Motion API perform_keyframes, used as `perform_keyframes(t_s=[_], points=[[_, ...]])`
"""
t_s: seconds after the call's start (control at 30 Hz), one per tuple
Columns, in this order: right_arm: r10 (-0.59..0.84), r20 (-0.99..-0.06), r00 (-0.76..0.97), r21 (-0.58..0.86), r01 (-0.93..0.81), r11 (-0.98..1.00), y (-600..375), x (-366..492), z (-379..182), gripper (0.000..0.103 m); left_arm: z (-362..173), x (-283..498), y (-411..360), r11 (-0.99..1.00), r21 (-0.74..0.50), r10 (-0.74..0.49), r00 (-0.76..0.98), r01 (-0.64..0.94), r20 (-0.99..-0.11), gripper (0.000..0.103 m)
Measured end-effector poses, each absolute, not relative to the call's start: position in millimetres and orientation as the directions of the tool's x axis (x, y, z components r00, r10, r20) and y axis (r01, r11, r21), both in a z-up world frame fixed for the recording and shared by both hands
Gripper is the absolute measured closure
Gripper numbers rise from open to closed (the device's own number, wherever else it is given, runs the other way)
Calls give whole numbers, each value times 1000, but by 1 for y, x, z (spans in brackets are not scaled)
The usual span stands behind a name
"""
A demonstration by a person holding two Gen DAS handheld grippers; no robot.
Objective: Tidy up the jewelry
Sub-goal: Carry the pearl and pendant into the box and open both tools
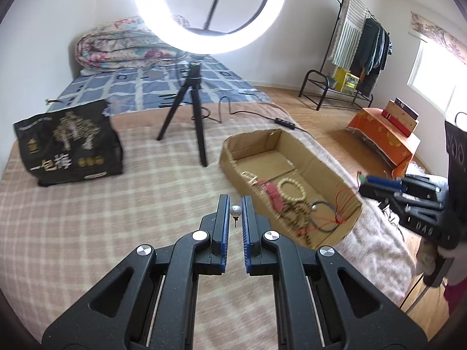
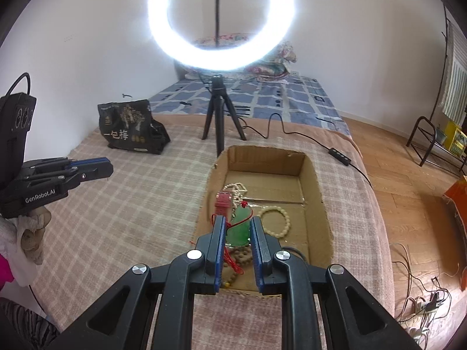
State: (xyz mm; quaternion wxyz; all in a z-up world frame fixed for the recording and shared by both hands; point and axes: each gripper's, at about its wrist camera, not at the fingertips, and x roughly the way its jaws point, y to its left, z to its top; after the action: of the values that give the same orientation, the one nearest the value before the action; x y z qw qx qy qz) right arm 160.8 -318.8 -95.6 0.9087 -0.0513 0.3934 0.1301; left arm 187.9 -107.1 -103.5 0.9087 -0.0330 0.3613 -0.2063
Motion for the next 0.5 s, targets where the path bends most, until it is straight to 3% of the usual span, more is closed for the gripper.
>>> perform_keyframes(t_s=[0.5], points=[[164,-734,659,19,-221,975,-355,177,-112,87,-111,248,-175,892,-197,-431,631,407,-645,97]])
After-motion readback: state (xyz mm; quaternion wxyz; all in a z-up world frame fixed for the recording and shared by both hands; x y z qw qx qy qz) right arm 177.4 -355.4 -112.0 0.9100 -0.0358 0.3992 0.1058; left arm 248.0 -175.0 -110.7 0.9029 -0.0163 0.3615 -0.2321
